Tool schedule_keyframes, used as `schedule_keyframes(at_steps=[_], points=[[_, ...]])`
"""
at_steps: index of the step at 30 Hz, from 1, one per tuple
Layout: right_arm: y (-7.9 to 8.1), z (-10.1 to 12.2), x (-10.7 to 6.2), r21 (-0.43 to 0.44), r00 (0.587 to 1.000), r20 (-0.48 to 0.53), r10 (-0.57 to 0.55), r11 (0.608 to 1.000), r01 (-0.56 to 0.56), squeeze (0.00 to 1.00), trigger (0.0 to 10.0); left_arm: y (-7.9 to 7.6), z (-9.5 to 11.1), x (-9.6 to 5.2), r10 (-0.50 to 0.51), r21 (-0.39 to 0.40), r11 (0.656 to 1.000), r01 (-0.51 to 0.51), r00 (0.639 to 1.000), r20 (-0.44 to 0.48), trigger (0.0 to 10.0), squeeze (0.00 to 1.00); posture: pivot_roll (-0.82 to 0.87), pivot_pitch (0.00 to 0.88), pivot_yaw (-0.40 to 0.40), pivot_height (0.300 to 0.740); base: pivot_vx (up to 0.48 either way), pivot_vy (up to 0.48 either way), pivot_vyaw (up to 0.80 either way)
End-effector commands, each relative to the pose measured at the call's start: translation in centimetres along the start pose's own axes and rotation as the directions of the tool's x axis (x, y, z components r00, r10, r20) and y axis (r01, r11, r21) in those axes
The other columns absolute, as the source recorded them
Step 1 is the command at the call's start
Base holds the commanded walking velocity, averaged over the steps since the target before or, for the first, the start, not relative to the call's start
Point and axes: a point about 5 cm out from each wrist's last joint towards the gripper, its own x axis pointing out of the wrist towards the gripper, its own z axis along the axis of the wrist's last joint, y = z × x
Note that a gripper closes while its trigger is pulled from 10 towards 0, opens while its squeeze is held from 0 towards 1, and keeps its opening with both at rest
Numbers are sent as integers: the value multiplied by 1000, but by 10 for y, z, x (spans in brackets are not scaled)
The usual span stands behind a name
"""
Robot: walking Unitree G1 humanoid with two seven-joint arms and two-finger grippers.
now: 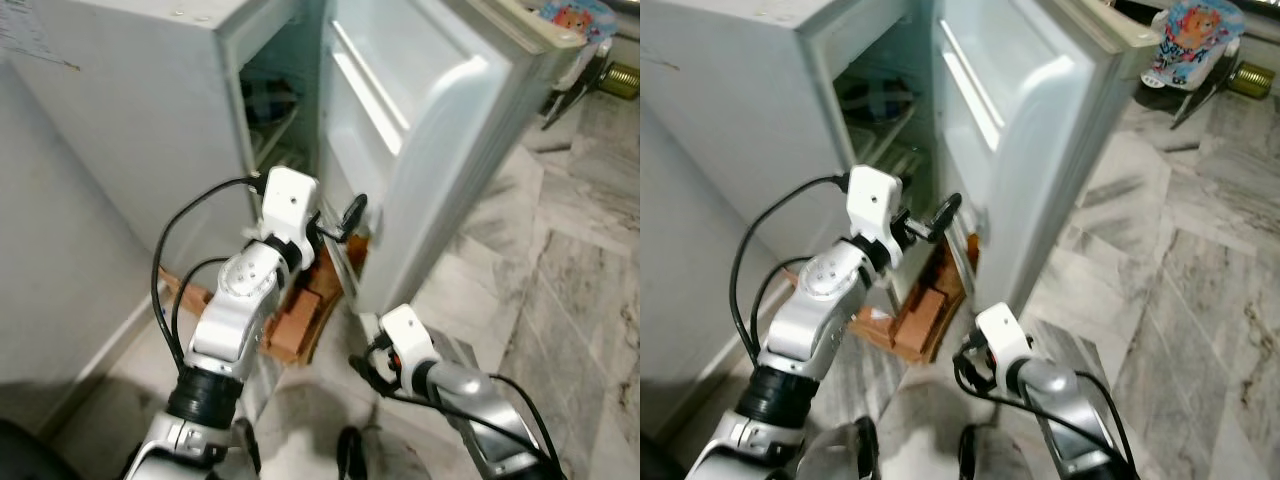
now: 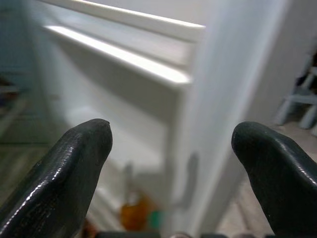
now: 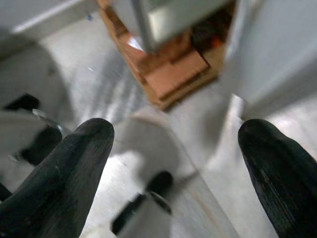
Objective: Restocking fridge
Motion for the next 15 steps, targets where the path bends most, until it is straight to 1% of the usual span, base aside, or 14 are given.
schedule_keyframes(at_steps=[1,3,5,7,9,10,12,15], points=[[1,-4,-1,8,1000,-12,5,1000,-5,0,10000,-2,3,0,-8,12,1000,8,1000,8,10000,0,-35,155,-5,740,0,-469,0],[1,-4,-1,9,1000,-11,3,1000,-3,0,10000,-2,3,0,-7,10,1000,7,1000,5,10000,0,-37,155,-4,740,0,-424,0],[1,-4,-1,10,1000,-11,2,1000,-2,0,10000,-1,2,0,10,-24,1000,-10,1000,4,10000,0,-41,155,-3,740,0,0,0],[1,-5,-1,9,1000,-11,3,1000,-3,0,10000,0,3,-2,20,-13,1000,-20,1000,13,10000,0,-41,154,-3,740,0,0,0],[1,-5,-2,8,1000,-12,4,1000,-4,0,10000,3,1,-7,42,2,999,-42,999,1,10000,0,-38,155,-3,740,0,0,0],[1,-5,-2,8,1000,-12,4,1000,-4,0,10000,3,1,-7,42,2,999,-42,999,1,10000,0,-38,155,-3,740,0,0,0],[1,-6,-2,8,1000,-15,7,1000,-7,0,10000,12,-6,-20,114,11,993,-114,993,-15,10000,0,-35,157,-5,740,0,0,0],[1,-7,-2,8,1000,-17,8,1000,-8,0,10000,16,-10,-27,144,8,990,-144,989,-26,10000,0,-31,159,-5,740,0,0,0]])
